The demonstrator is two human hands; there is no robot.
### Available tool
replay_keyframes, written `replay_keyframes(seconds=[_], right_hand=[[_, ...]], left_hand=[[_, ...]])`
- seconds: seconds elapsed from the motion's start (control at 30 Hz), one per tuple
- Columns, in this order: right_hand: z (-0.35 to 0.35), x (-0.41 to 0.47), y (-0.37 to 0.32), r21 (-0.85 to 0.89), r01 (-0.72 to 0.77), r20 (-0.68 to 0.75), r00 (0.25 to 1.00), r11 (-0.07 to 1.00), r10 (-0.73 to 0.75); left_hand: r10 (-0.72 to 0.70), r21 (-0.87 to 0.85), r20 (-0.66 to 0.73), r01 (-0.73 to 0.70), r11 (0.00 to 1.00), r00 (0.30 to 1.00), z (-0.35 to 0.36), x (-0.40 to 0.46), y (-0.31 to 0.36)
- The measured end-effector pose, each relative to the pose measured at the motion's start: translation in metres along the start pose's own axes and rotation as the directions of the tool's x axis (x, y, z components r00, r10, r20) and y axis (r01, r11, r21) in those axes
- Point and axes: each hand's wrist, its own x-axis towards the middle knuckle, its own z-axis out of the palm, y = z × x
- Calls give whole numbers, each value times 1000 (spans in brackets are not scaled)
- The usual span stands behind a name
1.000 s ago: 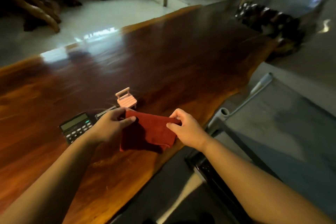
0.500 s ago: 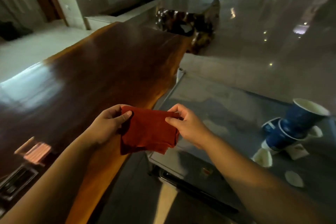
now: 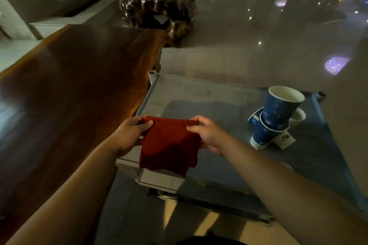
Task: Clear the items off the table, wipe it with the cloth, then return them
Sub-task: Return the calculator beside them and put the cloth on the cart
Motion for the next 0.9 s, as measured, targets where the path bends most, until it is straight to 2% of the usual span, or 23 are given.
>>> replay_keyframes(seconds=[0.2, 0.3, 0.5, 0.7, 0.83, 0.9], right_hand=[[20, 42, 22, 7, -135, -90, 987, 991, 135], [36, 66, 32, -58, -111, -165, 981, 992, 100], [52, 100, 47, -233, -77, -294, 956, 969, 5], [55, 109, 55, -494, -52, -269, 958, 868, -96], [52, 105, 50, -561, 51, -213, 956, 826, -203], [51, 102, 47, -566, 131, -157, 952, 814, -262]], left_hand=[[-150, 95, -15, 151, 984, 989, -10, 44, -12], [-200, 95, -46, 203, 974, 979, -20, 66, -24], [-209, 119, -141, 226, 967, 968, -32, 94, -44], [-125, 208, -169, 160, 965, 978, -45, 93, -47], [25, 419, -154, 42, 907, 988, -56, 72, -33], [108, 442, -153, -30, 896, 982, -61, 60, -22]])
